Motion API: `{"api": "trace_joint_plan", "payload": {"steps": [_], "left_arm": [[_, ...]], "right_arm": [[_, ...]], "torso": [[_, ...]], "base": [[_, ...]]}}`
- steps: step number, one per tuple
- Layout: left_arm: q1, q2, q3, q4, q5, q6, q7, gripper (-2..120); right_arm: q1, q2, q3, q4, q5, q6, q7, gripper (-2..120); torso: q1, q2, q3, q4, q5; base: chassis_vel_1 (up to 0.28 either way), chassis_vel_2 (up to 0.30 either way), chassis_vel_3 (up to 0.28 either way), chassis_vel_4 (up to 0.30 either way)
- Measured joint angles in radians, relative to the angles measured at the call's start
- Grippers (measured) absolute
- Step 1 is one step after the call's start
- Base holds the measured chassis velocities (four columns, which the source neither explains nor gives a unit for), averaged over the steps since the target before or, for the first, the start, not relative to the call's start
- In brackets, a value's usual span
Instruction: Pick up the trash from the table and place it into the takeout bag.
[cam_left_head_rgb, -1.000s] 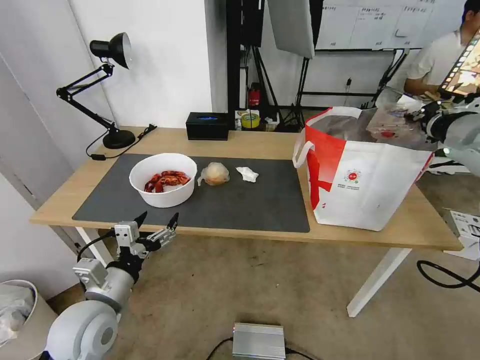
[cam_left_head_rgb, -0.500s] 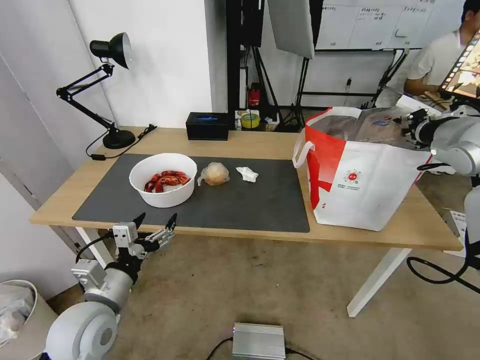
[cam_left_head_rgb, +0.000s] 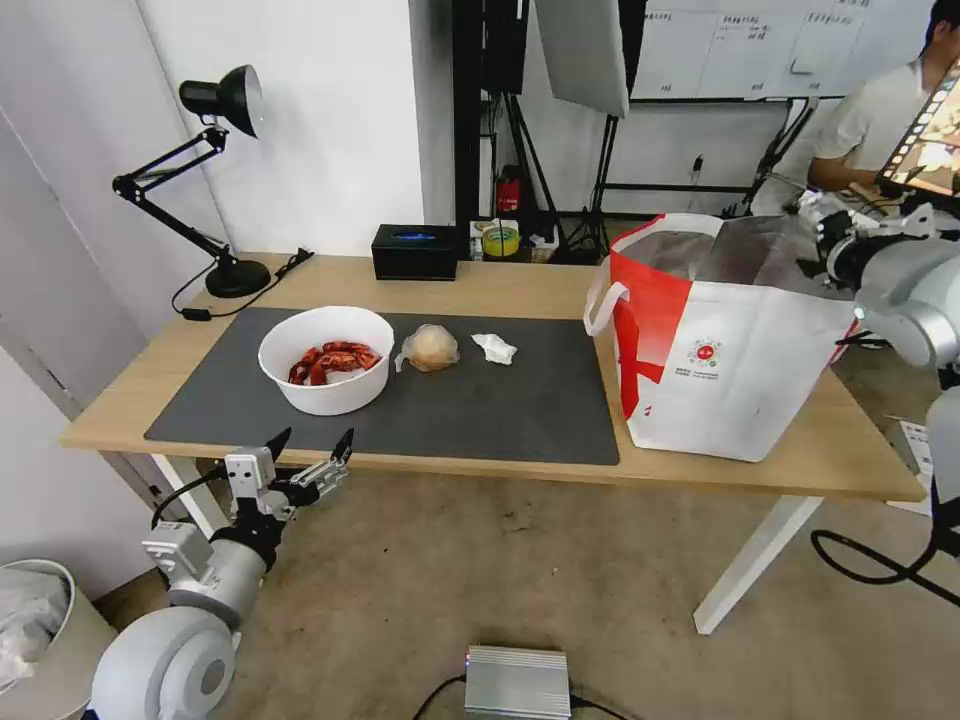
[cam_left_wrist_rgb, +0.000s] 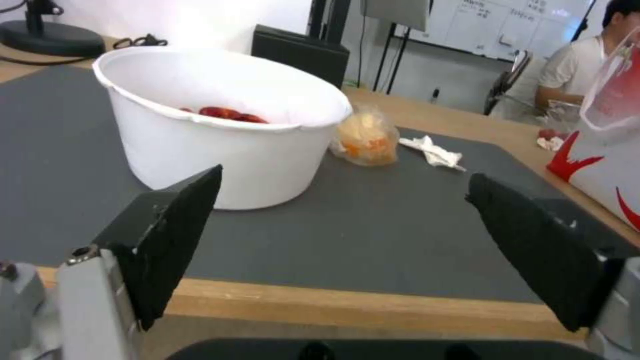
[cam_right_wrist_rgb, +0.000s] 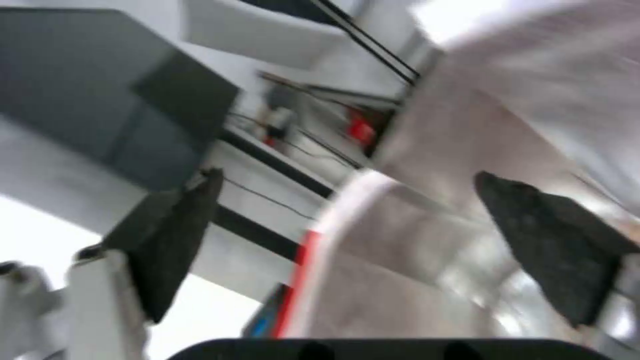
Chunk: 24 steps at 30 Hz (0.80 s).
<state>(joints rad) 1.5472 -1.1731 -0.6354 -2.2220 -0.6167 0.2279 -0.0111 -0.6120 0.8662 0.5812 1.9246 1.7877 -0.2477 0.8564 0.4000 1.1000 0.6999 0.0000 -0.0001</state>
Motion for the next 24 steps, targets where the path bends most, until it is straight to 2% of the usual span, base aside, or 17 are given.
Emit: {"api": "trace_joint_plan", "payload": {"steps": [1,2,5,7,9,10,12,13,14,16,24], "left_arm": [[-0.001,0.000,-0.002,0.000,0.000,0.000,0.000,100],[-0.001,0.000,-0.002,0.000,0.000,0.000,0.000,100],[-0.002,-0.001,-0.007,-0.003,-0.002,0.000,0.000,100],[-0.002,-0.001,-0.009,-0.004,-0.002,-0.001,0.000,100],[0.001,-0.004,-0.019,-0.004,-0.003,-0.002,0.001,100],[0.001,-0.004,-0.019,-0.004,-0.003,-0.002,0.001,100],[0.001,-0.005,-0.022,-0.003,-0.004,-0.004,0.002,100],[0.001,-0.005,-0.022,-0.003,-0.004,-0.004,0.002,100],[0.001,-0.005,-0.024,-0.002,-0.004,-0.005,0.002,100],[-0.001,-0.005,-0.025,-0.001,-0.005,-0.006,0.002,100],[0.001,-0.007,-0.035,-0.001,-0.005,-0.007,0.002,100]], "right_arm": [[-0.022,-0.003,-0.004,0.021,-0.047,0.019,-0.076,99],[-0.022,-0.003,-0.004,0.021,-0.047,0.019,-0.076,99],[-0.066,-0.012,-0.014,0.056,-0.137,0.051,-0.201,100],[-0.083,-0.014,-0.017,0.070,-0.169,0.060,-0.235,100],[-0.146,-0.024,-0.030,0.118,-0.298,0.082,-0.337,100],[-0.146,-0.024,-0.030,0.118,-0.298,0.082,-0.337,100],[-0.194,-0.033,-0.045,0.156,-0.417,0.096,-0.406,100],[-0.194,-0.033,-0.045,0.156,-0.417,0.096,-0.406,100],[-0.236,-0.038,-0.054,0.191,-0.516,0.101,-0.458,100],[-0.289,-0.043,-0.059,0.239,-0.622,0.106,-0.514,100],[-0.456,-0.027,-0.052,0.310,-0.793,0.120,-0.584,100]], "torso": [[0.000,0.000,0.000,0.0001,0.0000],[0.000,0.000,0.000,0.0001,0.0000],[0.000,0.000,0.000,0.0000,-0.0001],[0.000,0.000,0.000,0.0001,0.0000],[0.000,0.000,0.000,-0.0001,0.0003],[0.000,0.000,0.000,-0.0001,0.0003],[0.000,0.000,0.000,0.0001,-0.0001],[0.000,0.000,0.000,0.0001,-0.0001],[0.000,0.000,0.000,0.0001,0.0001],[0.000,0.000,0.000,0.0000,-0.0002],[0.000,0.000,0.000,0.0000,0.0002]], "base": [[0.000,0.000,0.000,0.000],[0.000,0.000,0.000,0.000],[0.000,0.000,0.000,0.000],[0.000,0.000,0.000,0.000],[0.000,0.000,0.000,0.000],[0.000,0.000,0.000,0.000],[0.000,0.000,0.000,0.000],[0.000,0.000,0.000,0.000],[0.000,0.000,0.000,0.000],[0.000,0.000,0.000,0.000],[0.000,0.000,0.000,0.000]]}}
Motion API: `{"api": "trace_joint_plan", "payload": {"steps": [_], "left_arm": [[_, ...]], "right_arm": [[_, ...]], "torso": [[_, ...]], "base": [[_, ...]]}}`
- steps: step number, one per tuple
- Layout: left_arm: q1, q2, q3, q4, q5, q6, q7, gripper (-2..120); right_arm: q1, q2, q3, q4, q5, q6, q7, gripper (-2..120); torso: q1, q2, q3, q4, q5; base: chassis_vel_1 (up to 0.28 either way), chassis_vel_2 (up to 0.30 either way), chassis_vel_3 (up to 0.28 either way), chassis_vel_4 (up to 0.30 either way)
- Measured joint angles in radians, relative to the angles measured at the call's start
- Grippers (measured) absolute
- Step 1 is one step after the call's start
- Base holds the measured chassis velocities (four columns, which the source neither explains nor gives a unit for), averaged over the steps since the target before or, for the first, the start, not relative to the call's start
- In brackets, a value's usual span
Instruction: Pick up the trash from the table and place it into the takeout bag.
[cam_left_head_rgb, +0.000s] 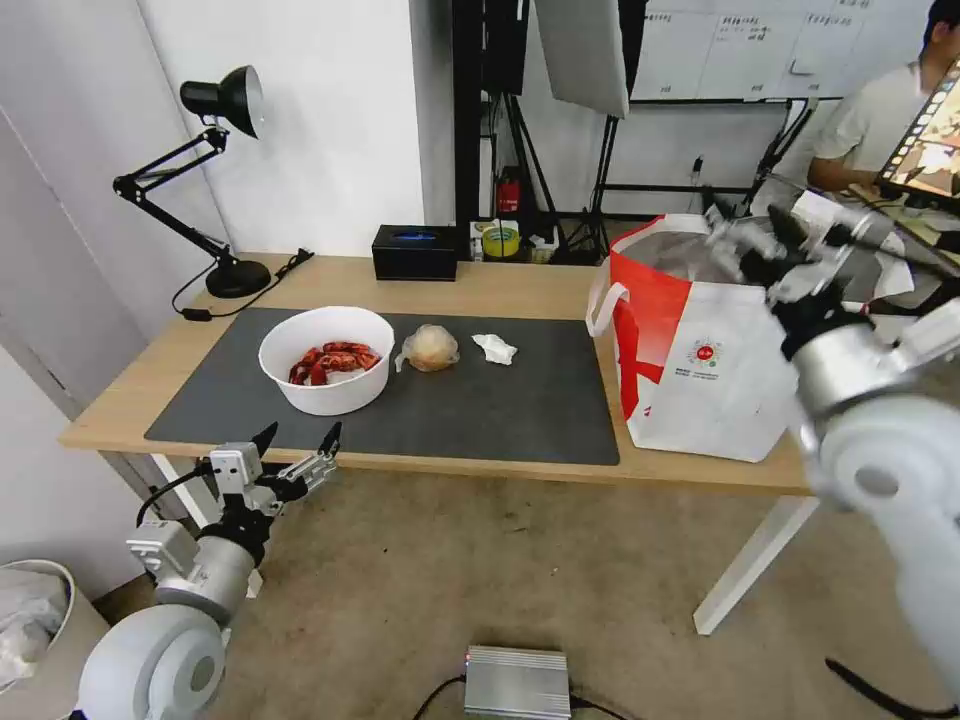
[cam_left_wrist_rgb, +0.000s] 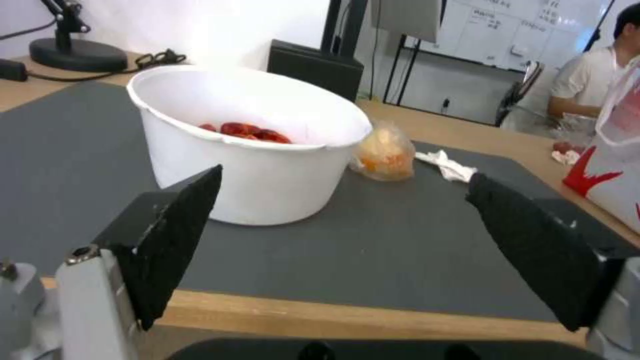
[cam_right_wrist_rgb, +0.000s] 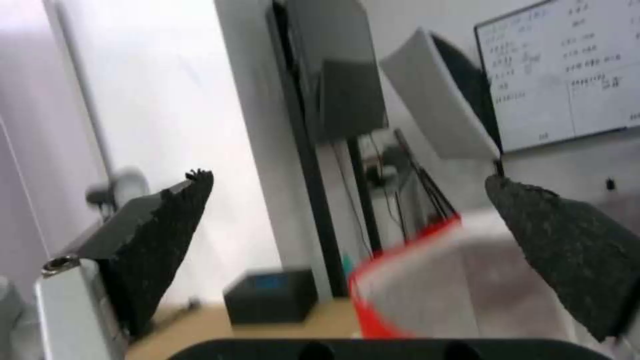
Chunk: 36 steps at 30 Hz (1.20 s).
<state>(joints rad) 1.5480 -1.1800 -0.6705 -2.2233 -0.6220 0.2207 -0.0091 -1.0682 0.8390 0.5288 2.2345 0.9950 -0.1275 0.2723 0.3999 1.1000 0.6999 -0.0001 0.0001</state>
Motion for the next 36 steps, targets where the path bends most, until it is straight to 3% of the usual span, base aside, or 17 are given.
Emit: {"api": "trace_joint_plan", "payload": {"steps": [7,11,23,36], "left_arm": [[0.000,-0.003,-0.002,0.007,0.022,-0.015,0.005,100],[0.009,-0.013,-0.009,0.013,0.049,-0.033,0.027,100],[0.051,-0.043,-0.035,0.016,0.089,-0.092,0.069,100],[0.065,-0.071,-0.037,0.037,0.161,-0.150,0.101,100]], "right_arm": [[-0.153,0.043,0.005,0.021,-0.201,0.026,-0.039,100],[-0.254,0.107,0.007,0.016,-0.360,0.068,-0.075,100],[-0.336,0.224,-0.037,-0.033,-0.554,0.152,-0.091,100],[-0.438,0.365,-0.124,-0.134,-0.735,0.227,-0.036,100]], "torso": [[0.000,0.000,0.000,0.0000,-0.0001],[0.000,0.000,0.000,0.0000,-0.0001],[0.000,0.000,0.000,0.0001,-0.0002],[0.000,0.000,0.000,0.0001,-0.0003]], "base": [[0.000,0.000,0.000,0.000],[0.000,0.000,0.000,0.000],[0.000,0.000,0.000,0.000],[0.000,0.000,0.000,0.000]]}}
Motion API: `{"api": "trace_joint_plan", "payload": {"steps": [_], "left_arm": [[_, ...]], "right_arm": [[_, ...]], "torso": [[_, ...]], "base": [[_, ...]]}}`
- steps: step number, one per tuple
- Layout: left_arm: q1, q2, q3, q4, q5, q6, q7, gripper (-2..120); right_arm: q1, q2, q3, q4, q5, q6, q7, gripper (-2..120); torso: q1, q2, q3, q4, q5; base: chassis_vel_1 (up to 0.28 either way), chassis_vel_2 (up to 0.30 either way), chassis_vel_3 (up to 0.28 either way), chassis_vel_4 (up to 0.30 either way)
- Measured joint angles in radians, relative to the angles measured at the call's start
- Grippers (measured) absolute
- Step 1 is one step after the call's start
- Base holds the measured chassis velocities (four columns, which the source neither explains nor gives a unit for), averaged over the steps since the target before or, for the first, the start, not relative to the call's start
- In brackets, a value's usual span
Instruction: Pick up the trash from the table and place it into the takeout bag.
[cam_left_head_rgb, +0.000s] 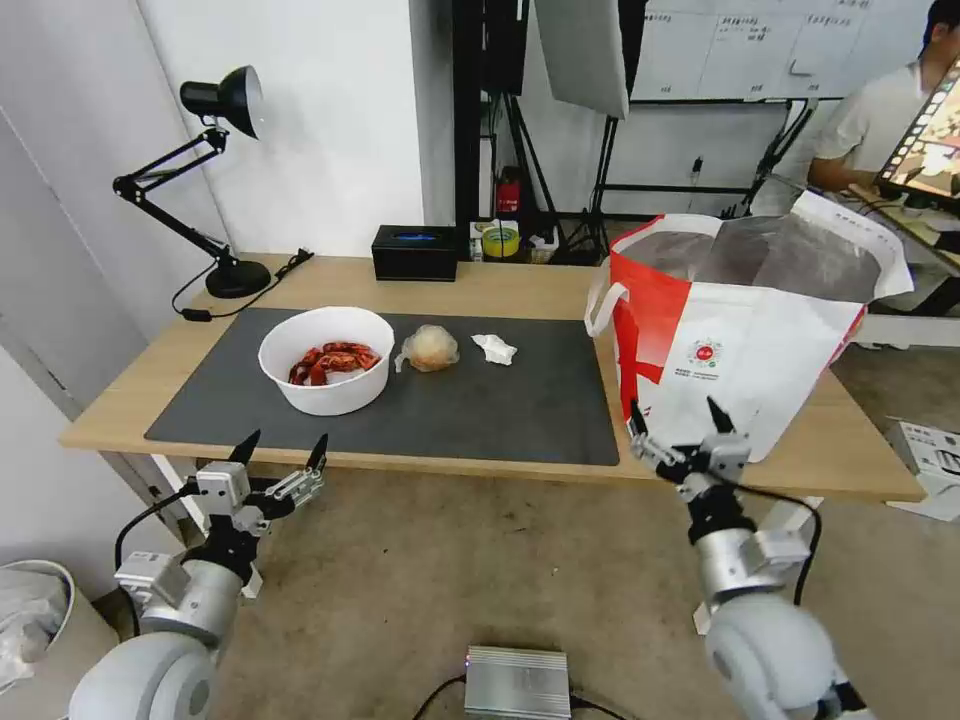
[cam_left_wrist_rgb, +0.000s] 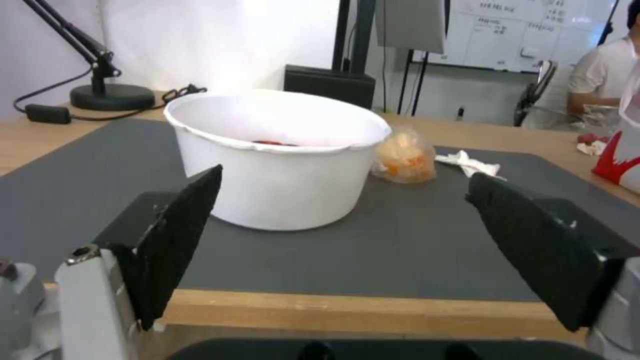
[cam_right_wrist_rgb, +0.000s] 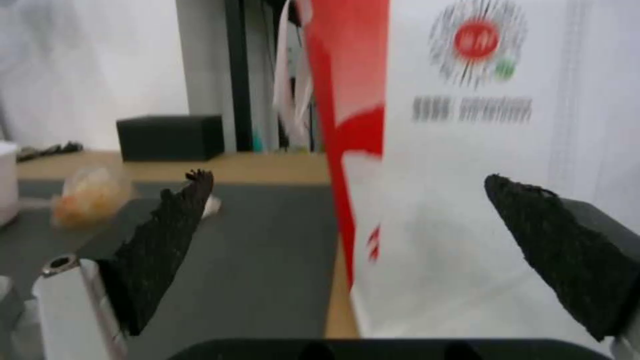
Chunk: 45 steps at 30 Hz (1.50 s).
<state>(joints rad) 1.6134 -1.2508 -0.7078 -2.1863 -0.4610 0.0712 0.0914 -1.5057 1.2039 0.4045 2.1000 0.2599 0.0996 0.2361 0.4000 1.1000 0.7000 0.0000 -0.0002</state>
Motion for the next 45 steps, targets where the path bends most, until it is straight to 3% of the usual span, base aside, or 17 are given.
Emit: {"api": "trace_joint_plan", "payload": {"steps": [10,29,45], "left_arm": [[0.007,-0.010,0.001,0.011,0.009,-0.024,0.010,100],[0.024,-0.013,-0.001,-0.007,0.011,-0.025,0.011,100],[0.033,-0.026,-0.003,-0.011,0.015,-0.023,0.011,100]], "right_arm": [[-0.087,0.068,-0.050,-0.006,-0.073,0.036,-0.003,100],[-0.079,0.071,-0.078,-0.014,-0.073,0.038,-0.004,100],[0.130,-0.007,-0.173,-0.078,0.018,0.016,-0.014,100]], "torso": [[0.000,0.000,0.000,-0.0001,0.0001],[0.000,0.000,0.000,0.0000,0.0002],[0.000,0.000,0.000,0.0000,0.0002]], "base": [[0.000,0.000,0.000,0.000],[0.000,0.000,0.000,0.000],[0.000,0.000,0.000,0.000]]}}
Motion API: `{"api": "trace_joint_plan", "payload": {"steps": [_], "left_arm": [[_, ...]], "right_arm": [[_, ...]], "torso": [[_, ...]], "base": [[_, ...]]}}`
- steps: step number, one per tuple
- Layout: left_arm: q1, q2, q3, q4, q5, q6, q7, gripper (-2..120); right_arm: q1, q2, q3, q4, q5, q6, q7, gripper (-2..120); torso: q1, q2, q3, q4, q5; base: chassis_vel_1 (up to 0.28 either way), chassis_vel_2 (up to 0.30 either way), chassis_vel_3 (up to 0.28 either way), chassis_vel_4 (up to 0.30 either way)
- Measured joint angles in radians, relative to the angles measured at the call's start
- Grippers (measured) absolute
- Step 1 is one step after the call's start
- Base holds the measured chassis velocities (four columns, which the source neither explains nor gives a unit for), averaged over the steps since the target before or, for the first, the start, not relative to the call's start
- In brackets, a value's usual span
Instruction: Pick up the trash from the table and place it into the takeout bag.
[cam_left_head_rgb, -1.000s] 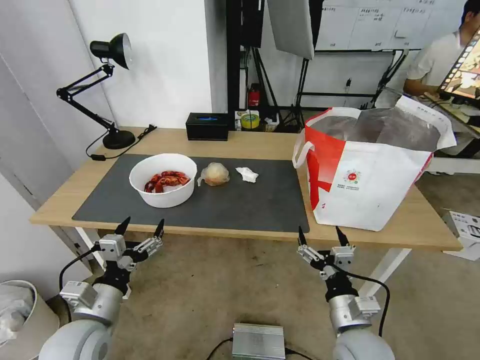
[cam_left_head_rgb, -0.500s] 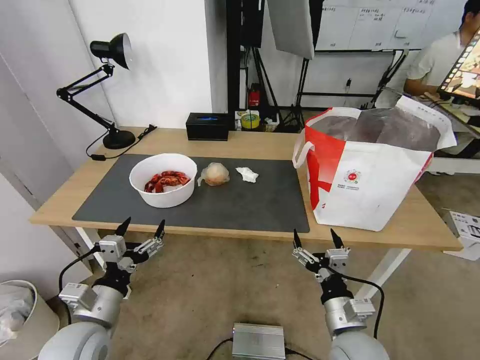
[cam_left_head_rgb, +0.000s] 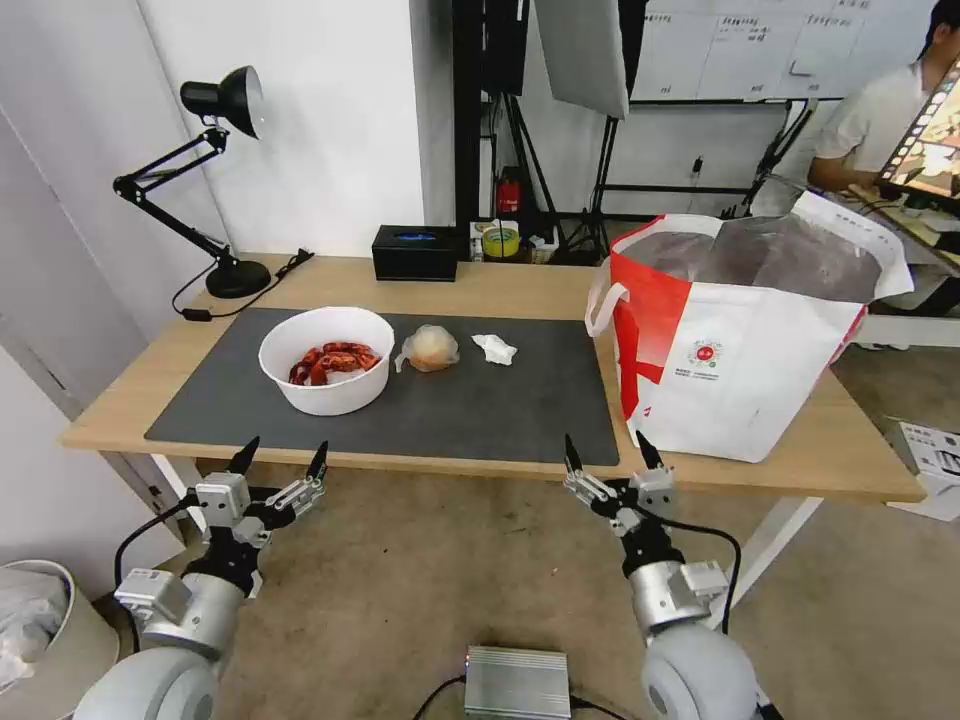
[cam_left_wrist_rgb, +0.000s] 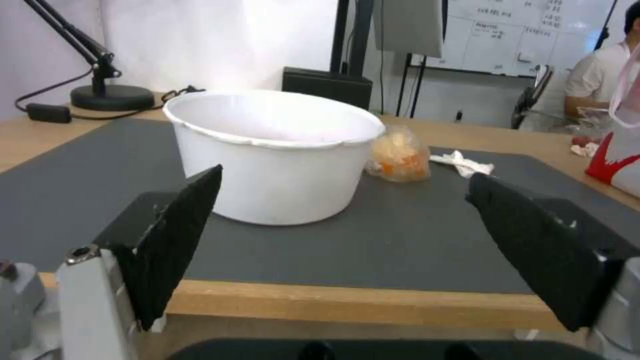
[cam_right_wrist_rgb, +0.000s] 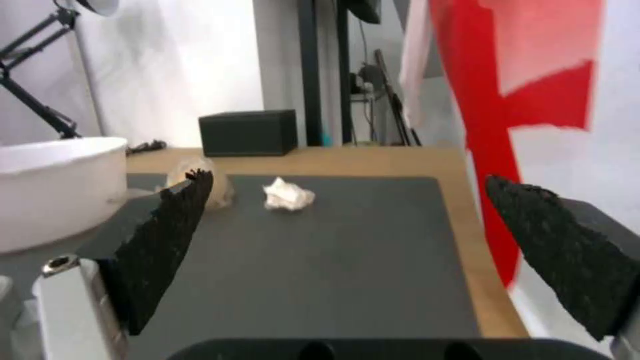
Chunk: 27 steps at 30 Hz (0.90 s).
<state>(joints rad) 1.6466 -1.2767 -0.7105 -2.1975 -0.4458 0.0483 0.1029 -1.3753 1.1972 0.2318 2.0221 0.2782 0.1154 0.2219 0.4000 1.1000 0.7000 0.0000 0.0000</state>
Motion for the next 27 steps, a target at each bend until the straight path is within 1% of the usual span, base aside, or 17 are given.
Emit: {"api": "trace_joint_plan", "payload": {"steps": [4,5,8,9,13,14,16,17,18,21,22,27], "left_arm": [[0.010,-0.015,0.006,-0.004,0.015,-0.001,0.001,100],[0.010,-0.015,0.006,-0.004,0.015,-0.001,0.001,100],[0.016,-0.027,0.013,-0.008,0.027,-0.005,0.002,100],[0.016,-0.027,0.013,-0.008,0.027,-0.005,0.002,100],[0.018,-0.029,0.014,-0.019,0.030,-0.006,0.002,100],[0.018,-0.029,0.014,-0.019,0.030,-0.006,0.002,100],[0.019,-0.030,0.015,-0.024,0.031,-0.006,0.002,100],[0.020,-0.031,0.015,-0.026,0.031,-0.006,0.002,100],[0.020,-0.031,0.015,-0.026,0.031,-0.006,0.002,100],[0.026,-0.033,0.009,-0.028,0.032,-0.006,0.003,100],[0.026,-0.033,0.009,-0.028,0.032,-0.006,0.003,100],[0.027,-0.033,0.001,-0.028,0.032,-0.006,0.003,100]], "right_arm": [[0.077,-0.021,-0.032,-0.023,0.055,-0.025,0.017,100],[0.077,-0.021,-0.032,-0.023,0.055,-0.025,0.017,100],[0.170,-0.043,-0.067,-0.053,0.116,-0.055,0.039,100],[0.170,-0.043,-0.067,-0.053,0.116,-0.055,0.039,100],[0.324,-0.056,-0.122,-0.102,0.205,-0.104,0.079,100],[0.324,-0.056,-0.122,-0.102,0.205,-0.104,0.079,100],[0.392,-0.060,-0.153,-0.123,0.251,-0.133,0.101,100],[0.426,-0.061,-0.175,-0.138,0.273,-0.148,0.113,100],[0.426,-0.061,-0.175,-0.138,0.273,-0.148,0.113,100],[0.514,-0.060,-0.230,-0.183,0.315,-0.191,0.156,100],[0.514,-0.060,-0.230,-0.183,0.315,-0.191,0.156,100],[0.612,-0.044,-0.291,-0.262,0.362,-0.242,0.200,100]], "torso": [[0.000,0.000,0.000,0.0001,0.0000],[0.000,0.000,0.000,0.0001,0.0000],[0.000,0.000,0.000,-0.0002,0.0001],[0.000,0.000,0.000,-0.0002,0.0001],[0.000,0.000,0.000,0.0000,0.0000],[0.000,0.000,0.000,0.0000,0.0000],[0.000,0.000,0.000,0.0001,0.0000],[0.000,0.000,0.000,-0.0002,0.0000],[0.000,0.000,0.000,-0.0002,0.0000],[0.000,0.000,0.000,0.0002,-0.0002],[0.000,0.000,0.000,0.0002,-0.0002],[0.000,0.000,0.000,-0.0001,0.0000]], "base": [[0.000,0.000,0.000,0.000],[0.000,0.000,0.000,0.000],[0.000,0.000,0.000,0.000],[0.000,0.000,0.000,0.000],[0.000,0.000,0.000,0.000],[0.000,0.000,0.000,0.000],[0.000,0.000,0.000,0.000],[0.000,0.000,0.000,0.000],[0.000,0.000,0.000,0.000],[0.000,0.000,0.000,0.000],[0.000,0.000,0.000,0.000],[0.000,0.000,0.000,0.000]]}}
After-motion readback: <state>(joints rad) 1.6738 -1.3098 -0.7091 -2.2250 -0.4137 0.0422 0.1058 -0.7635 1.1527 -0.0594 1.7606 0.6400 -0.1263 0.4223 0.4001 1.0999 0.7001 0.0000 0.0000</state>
